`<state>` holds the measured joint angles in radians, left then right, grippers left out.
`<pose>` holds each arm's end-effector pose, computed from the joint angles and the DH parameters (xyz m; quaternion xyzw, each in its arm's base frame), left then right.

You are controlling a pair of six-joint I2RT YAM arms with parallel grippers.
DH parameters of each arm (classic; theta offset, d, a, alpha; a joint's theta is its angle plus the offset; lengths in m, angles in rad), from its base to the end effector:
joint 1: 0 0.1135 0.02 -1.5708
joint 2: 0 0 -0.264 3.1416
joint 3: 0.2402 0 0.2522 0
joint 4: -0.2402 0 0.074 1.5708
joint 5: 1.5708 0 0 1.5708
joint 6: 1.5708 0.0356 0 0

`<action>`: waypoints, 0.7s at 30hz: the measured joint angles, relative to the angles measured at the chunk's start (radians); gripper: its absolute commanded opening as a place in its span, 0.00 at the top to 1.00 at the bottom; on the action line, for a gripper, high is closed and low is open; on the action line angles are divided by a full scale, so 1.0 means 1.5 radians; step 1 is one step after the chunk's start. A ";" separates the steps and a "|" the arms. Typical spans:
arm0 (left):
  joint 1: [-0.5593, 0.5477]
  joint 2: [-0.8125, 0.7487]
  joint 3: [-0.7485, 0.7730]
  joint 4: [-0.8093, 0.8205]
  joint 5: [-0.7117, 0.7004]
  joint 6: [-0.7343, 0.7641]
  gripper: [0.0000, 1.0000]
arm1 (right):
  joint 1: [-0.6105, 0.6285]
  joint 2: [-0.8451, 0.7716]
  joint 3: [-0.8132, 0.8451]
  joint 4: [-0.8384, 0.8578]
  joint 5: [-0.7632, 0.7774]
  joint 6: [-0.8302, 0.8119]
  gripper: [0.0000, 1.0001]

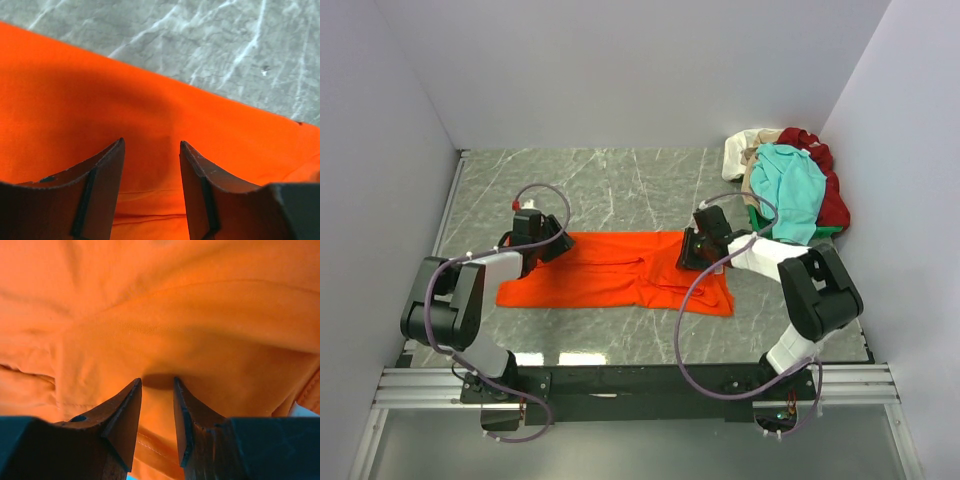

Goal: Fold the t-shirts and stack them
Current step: Fold the tshirt

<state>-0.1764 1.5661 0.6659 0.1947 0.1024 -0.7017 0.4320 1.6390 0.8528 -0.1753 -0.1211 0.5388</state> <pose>0.2960 -0.0565 0.1519 -0.2147 0.8811 -0.2201 0.3593 0.2853 0.1363 0.1563 0.0327 0.9518 0.1907 0.2379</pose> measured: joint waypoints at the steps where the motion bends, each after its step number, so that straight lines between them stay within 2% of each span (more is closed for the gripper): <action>1: 0.000 0.001 -0.002 0.001 -0.003 0.000 0.46 | -0.007 0.008 0.007 -0.002 -0.005 0.001 0.60; 10: -0.013 -0.026 -0.047 0.024 -0.055 -0.024 0.46 | -0.064 0.136 0.156 -0.008 -0.027 -0.005 0.60; 17: -0.077 -0.069 -0.092 0.034 -0.109 -0.050 0.46 | -0.096 0.263 0.344 -0.070 -0.038 -0.024 0.60; 21: -0.117 -0.116 -0.116 -0.001 -0.129 -0.059 0.46 | -0.106 0.329 0.453 -0.119 -0.042 -0.034 0.60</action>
<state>-0.3527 1.3926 0.4911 0.1940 -0.0910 -0.7902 0.2729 2.1323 1.5330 -0.3542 -0.1844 0.4877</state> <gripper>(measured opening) 0.538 0.394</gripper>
